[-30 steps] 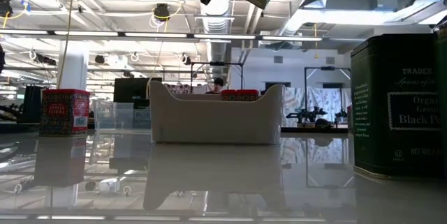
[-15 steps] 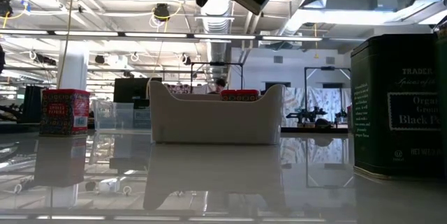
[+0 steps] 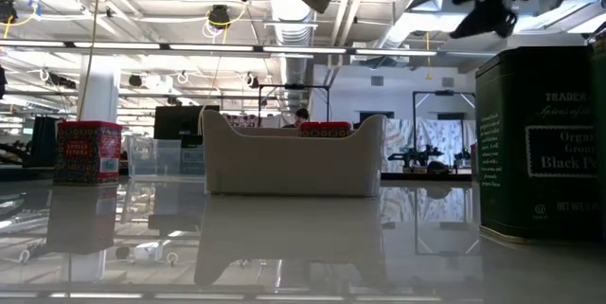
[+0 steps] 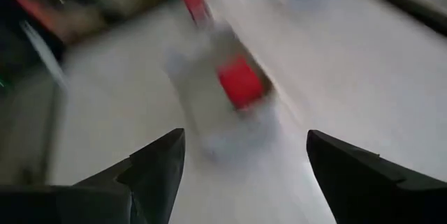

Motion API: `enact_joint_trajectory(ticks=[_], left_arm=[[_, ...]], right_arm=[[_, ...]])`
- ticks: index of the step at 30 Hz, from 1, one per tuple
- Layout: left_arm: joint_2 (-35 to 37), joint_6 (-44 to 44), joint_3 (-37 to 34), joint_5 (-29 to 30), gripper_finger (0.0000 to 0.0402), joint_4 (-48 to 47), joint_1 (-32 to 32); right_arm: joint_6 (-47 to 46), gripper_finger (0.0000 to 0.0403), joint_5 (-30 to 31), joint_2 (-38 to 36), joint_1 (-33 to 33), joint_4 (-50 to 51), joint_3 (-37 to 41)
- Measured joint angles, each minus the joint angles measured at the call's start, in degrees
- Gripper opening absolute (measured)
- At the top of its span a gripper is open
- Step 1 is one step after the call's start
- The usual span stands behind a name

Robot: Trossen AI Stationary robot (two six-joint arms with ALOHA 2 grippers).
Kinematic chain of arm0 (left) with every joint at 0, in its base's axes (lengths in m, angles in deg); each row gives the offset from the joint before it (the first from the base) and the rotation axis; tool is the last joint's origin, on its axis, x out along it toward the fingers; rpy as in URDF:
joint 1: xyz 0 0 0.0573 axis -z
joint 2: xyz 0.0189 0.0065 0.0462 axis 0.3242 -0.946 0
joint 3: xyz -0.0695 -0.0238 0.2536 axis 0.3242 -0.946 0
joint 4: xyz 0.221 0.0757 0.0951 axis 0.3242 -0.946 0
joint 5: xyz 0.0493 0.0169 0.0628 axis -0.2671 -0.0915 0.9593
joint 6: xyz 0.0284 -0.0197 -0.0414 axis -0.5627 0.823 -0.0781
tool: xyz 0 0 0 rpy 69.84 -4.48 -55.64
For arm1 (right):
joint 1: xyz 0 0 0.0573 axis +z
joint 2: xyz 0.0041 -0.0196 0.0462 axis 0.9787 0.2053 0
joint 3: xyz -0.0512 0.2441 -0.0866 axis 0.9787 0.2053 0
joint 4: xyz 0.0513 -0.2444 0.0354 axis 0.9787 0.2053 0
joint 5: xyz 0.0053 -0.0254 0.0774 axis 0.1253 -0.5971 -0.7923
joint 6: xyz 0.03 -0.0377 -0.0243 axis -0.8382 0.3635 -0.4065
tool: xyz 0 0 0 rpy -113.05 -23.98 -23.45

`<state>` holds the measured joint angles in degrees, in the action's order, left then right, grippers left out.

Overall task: Sort spices by type
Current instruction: Put the top right black seasoning can into the transparent bin

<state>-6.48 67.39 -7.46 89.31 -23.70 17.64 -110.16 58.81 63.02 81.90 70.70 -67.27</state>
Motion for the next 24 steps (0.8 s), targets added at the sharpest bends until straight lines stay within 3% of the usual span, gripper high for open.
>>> enact_joint_trajectory(ticks=[5,12,15,24], left_arm=[[0.51,0.98,-10.87,-1.27,0.0129,24.62,0.00],[-0.04,2.99,-21.84,-3.43,0.0129,55.92,-0.02],[-0.19,3.62,-22.64,-4.99,0.0129,60.14,0.00],[-0.21,3.03,-22.40,-7.31,0.0129,60.44,0.02]], right_arm=[[-0.43,0.0327,0.04,-2.62,-0.15,-29.92,12.53],[8.07,0.0327,0.00,3.04,-0.59,-49.24,12.95],[10.52,0.0327,-0.32,7.27,-1.65,-50.57,9.43],[15.56,0.0327,-3.41,19.73,-5.20,-48.50,-4.93]])
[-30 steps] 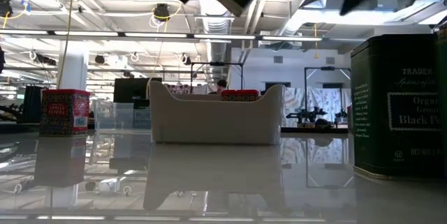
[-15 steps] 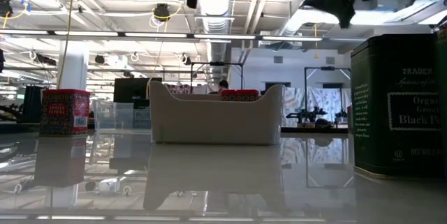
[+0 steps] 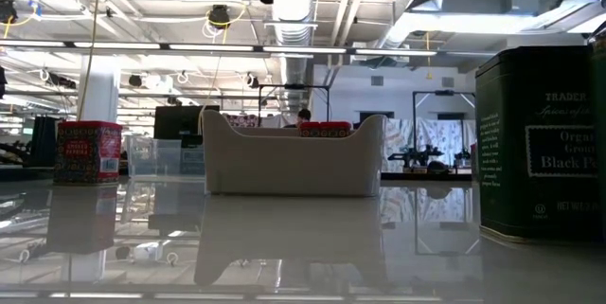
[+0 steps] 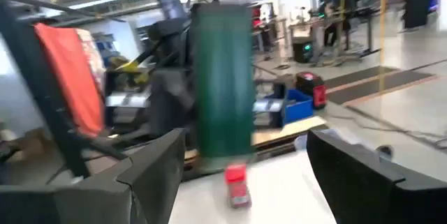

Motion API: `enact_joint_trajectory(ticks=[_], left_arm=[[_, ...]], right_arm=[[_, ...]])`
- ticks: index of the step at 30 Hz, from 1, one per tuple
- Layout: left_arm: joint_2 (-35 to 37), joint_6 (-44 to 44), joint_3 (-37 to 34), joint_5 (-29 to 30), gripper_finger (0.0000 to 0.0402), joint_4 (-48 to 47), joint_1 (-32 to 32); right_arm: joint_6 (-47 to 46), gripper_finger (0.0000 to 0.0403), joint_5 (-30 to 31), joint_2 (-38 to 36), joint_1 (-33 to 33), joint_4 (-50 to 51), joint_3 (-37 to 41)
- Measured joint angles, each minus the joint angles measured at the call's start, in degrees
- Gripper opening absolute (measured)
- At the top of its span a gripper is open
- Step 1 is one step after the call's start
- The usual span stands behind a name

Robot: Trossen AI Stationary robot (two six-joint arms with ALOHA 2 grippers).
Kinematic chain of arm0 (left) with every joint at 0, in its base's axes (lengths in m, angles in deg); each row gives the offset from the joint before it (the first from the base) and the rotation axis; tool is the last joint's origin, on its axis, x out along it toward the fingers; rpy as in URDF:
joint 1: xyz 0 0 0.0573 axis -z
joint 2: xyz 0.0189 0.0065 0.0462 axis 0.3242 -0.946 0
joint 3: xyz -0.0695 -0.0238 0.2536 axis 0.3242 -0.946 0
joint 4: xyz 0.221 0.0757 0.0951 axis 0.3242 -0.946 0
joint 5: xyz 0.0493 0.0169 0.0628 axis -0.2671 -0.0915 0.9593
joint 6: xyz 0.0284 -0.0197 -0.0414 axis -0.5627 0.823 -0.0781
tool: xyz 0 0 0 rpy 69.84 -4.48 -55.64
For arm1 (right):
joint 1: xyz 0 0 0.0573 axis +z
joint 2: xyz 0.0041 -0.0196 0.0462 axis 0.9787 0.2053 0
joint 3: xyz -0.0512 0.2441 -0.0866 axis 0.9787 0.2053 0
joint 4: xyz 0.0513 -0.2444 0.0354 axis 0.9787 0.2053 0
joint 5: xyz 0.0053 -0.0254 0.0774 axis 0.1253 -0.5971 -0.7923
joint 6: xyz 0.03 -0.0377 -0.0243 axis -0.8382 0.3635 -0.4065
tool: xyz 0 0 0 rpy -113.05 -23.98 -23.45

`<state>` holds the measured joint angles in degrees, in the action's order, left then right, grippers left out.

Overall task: Sort spices by type
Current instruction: Put the top right black seasoning can into the transparent bin

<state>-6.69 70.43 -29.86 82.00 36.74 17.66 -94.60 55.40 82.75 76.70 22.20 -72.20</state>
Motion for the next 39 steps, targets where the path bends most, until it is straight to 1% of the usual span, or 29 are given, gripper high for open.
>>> enact_joint_trajectory(ticks=[2,6,9,11,15,23,24,30,35,39], left_arm=[[-0.03,0.23,0.00,0.01,0.0129,-0.20,0.00],[-0.03,-0.64,0.00,-0.28,0.0129,-0.27,-0.02],[-0.03,-1.50,0.15,-0.30,0.0129,-0.28,-0.04],[-0.03,-1.55,0.17,-0.23,0.0129,-0.22,-0.12],[-0.05,-1.56,0.20,-0.22,0.0129,-0.36,-0.43],[-0.04,-1.53,0.20,-0.33,0.0134,-0.24,-0.68],[-0.03,-1.55,0.26,-0.36,0.0135,-0.26,-0.68],[0.02,-0.43,0.31,-0.32,0.0143,-1.63,-0.68],[0.02,-1.37,0.31,-0.30,0.0144,-2.09,-0.68],[0.02,-0.79,0.31,-0.28,0.0144,-2.37,-0.68]], right_arm=[[0.78,0.0327,-0.44,1.49,-0.65,1.15,-1.85],[0.96,0.0327,-4.30,4.87,-1.96,1.17,-5.66],[0.95,0.0324,-4.39,6.78,-2.12,3.39,-8.00],[0.93,0.0314,-4.42,7.80,-2.12,4.14,-9.30],[0.94,0.0274,-4.42,8.82,-2.10,5.48,-11.09],[0.97,0.0146,-5.07,8.79,-2.06,5.65,-11.20],[1.08,0.0141,-5.11,8.78,-2.04,5.59,-11.22],[2.21,0.0141,-5.07,8.78,-2.06,6.06,-11.22],[2.92,0.0142,-4.93,8.78,-2.06,6.80,-11.22],[2.92,0.0148,-4.79,8.78,-2.06,7.49,-11.22]])
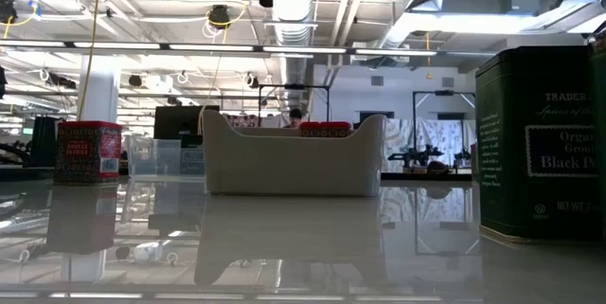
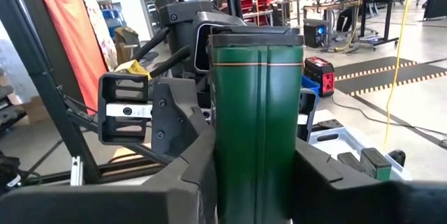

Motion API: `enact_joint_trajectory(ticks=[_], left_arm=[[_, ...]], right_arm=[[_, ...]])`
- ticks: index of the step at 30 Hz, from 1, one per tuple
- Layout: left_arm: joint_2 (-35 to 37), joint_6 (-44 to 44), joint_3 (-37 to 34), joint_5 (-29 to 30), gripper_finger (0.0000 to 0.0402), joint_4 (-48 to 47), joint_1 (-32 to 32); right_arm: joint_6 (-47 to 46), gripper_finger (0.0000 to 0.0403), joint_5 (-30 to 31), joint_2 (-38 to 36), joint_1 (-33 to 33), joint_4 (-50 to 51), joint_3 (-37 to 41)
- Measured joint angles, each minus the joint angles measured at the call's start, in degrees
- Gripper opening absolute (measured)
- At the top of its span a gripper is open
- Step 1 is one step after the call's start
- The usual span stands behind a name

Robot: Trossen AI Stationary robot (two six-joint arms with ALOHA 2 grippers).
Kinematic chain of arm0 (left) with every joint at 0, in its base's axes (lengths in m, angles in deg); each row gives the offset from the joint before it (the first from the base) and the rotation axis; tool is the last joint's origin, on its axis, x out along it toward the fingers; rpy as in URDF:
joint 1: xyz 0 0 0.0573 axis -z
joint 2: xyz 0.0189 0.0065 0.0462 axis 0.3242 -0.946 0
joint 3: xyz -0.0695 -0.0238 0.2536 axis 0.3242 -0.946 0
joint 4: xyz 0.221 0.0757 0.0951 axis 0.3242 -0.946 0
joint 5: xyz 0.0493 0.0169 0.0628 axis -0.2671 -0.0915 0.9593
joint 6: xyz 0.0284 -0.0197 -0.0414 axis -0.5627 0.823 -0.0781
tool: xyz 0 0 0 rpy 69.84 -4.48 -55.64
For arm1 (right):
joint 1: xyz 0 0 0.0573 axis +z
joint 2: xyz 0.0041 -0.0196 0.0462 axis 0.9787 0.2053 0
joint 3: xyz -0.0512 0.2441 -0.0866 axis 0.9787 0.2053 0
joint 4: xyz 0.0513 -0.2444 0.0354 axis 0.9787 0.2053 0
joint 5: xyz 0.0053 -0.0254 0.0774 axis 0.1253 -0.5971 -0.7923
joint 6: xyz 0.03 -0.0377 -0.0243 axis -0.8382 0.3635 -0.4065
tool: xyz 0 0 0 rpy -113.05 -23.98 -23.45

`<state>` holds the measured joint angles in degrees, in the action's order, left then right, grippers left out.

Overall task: Sort spices by type
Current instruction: Put the top right black seasoning can into the transparent bin

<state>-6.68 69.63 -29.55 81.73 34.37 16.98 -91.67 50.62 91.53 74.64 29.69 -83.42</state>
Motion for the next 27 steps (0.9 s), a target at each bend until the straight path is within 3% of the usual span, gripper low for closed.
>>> enact_joint_trajectory(ticks=[5,15,18,21,27], left_arm=[[-0.09,2.95,0.00,0.28,0.0161,0.04,-0.02],[-0.09,8.78,0.02,0.45,0.0281,-6.89,-0.68],[-0.07,10.96,0.02,-0.40,0.0291,-9.98,-0.38],[1.50,7.73,0.04,-3.46,0.0292,-15.29,-0.81],[7.26,4.24,3.41,-4.45,0.0293,-33.01,-4.48]], right_arm=[[1.22,0.0144,0.22,-0.02,-0.02,0.93,0.00],[1.33,0.0145,0.24,0.02,-2.65,5.33,0.07],[0.51,0.0145,-0.02,-0.69,-3.70,9.96,0.07],[-0.05,0.0149,0.53,-1.37,-4.38,15.50,0.07],[-0.74,0.0147,0.44,-1.94,-4.66,22.71,0.05]])
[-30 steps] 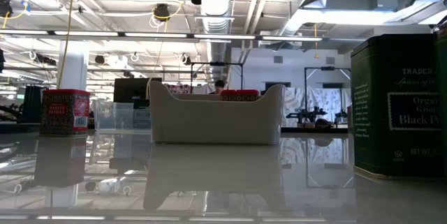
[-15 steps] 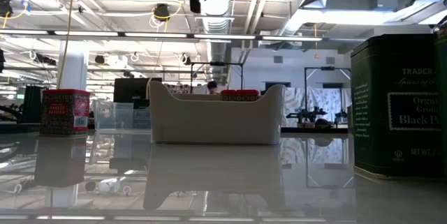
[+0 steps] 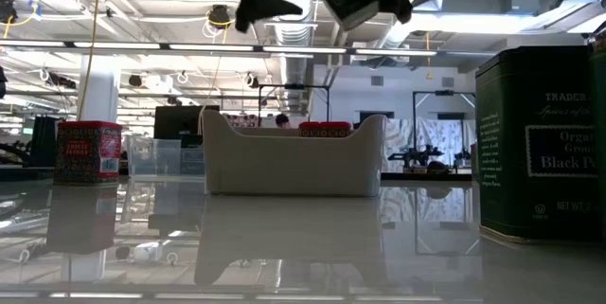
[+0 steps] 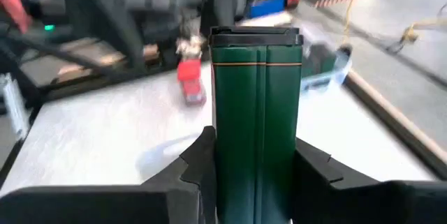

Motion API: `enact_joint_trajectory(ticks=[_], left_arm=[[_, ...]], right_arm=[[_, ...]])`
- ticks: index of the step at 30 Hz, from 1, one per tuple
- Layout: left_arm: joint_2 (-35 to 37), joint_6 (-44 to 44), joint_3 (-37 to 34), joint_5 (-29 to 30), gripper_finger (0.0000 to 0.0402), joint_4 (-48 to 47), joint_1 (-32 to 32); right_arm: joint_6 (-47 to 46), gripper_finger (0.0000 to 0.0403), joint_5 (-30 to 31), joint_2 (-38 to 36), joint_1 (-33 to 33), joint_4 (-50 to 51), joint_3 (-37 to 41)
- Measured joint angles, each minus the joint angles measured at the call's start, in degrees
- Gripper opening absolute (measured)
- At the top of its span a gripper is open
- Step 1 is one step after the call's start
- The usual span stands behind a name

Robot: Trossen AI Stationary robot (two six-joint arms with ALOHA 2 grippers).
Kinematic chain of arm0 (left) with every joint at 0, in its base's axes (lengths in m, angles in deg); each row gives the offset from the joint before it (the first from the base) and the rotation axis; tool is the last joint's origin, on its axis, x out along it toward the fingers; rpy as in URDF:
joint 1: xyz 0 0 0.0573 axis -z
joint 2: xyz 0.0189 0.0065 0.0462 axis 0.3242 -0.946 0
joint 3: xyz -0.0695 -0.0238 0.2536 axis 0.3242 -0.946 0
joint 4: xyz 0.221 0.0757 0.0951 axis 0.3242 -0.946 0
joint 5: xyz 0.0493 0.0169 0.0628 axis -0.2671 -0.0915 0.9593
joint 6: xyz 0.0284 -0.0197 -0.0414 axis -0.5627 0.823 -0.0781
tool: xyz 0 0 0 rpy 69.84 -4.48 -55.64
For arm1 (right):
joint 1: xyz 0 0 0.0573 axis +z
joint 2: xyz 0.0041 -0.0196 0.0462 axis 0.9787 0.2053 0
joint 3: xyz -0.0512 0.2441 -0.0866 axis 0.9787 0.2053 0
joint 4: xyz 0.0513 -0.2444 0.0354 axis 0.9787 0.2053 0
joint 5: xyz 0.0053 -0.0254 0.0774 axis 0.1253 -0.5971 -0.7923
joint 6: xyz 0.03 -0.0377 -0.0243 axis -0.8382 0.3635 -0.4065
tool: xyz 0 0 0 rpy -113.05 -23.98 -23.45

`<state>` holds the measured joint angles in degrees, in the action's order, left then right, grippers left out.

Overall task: Sort spices by type
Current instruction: Put the top right black seasoning can into the transparent bin

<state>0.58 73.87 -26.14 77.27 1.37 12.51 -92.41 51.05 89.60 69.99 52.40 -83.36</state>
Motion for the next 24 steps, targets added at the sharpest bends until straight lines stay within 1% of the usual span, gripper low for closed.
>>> enact_joint_trajectory(ticks=[2,5,7,9,13,18,21,24], left_arm=[[2.17,-3.47,2.07,-0.34,0.0293,-4.74,-0.98],[3.99,-11.67,6.11,-0.13,0.0293,-10.89,-2.40],[3.98,-17.17,9.48,0.12,0.0293,-14.91,-2.84],[3.18,-20.51,13.27,-0.05,0.0293,-18.58,-3.01],[-2.01,-23.31,22.28,-0.92,0.0293,-28.28,-3.75],[-11.00,-28.80,34.12,-5.12,0.0293,-39.60,-4.20],[-14.89,-30.88,39.41,-6.27,0.0293,-42.88,-4.22],[-17.33,-31.95,42.46,-8.24,0.0293,-43.90,-4.33]], right_arm=[[-0.81,0.0147,-0.09,0.18,0.24,0.91,0.01],[-1.91,0.0149,-0.07,0.19,0.71,1.43,0.01],[-1.86,0.0150,-0.07,0.17,1.29,1.39,0.01],[-1.00,0.0149,-0.11,0.19,1.75,1.39,0.01],[2.45,0.0148,-0.13,0.17,2.35,1.85,0.01],[2.74,0.0151,0.00,0.17,2.54,1.52,0.01],[2.18,0.0151,0.04,0.17,2.56,1.63,0.01],[2.18,0.0151,0.07,0.17,2.56,1.61,0.01]])
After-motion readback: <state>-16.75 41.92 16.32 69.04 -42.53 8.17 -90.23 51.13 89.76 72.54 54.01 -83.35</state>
